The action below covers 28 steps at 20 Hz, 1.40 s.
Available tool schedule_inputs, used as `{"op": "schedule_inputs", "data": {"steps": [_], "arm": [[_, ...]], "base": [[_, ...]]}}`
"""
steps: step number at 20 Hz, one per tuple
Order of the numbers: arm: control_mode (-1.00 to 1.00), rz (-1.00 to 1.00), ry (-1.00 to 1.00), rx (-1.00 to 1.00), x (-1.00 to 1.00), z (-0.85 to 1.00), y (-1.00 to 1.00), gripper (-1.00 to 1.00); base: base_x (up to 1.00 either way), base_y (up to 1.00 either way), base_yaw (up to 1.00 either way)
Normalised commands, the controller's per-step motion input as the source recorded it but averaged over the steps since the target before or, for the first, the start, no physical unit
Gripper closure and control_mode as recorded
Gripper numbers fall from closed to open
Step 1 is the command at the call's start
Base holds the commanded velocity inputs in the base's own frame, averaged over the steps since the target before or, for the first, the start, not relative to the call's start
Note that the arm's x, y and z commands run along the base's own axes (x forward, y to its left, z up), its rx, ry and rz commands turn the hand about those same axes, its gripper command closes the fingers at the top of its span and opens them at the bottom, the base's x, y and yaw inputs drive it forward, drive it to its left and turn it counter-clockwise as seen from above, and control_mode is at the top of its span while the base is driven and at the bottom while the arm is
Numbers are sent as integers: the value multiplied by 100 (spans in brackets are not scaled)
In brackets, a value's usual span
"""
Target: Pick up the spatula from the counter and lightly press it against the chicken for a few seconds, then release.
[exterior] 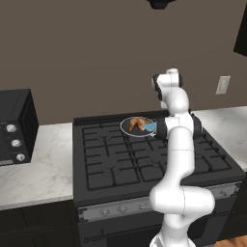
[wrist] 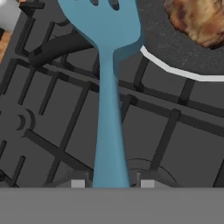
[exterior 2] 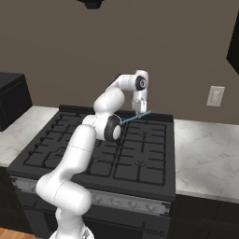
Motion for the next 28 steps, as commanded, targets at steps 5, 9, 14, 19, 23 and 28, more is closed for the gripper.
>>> {"op": "schedule_inputs", "data": {"steps": [5,9,14,19,23,28], "arm": [[-100,7,-10,1,0,19,0,100],[-100,4,-6,5,0,19,-1,100],[-100,1,-1,7,9,5,0,100],[-100,0,-2,6,13,0,0,100],[-100,-6,-5,2,13,0,0,100],[-100,-7,-3,0,15,2,6,100]], "base": [[0,0,0],[0,0,0],[0,0,0],[0,0,0],[0,0,0],[0,0,0]]}}
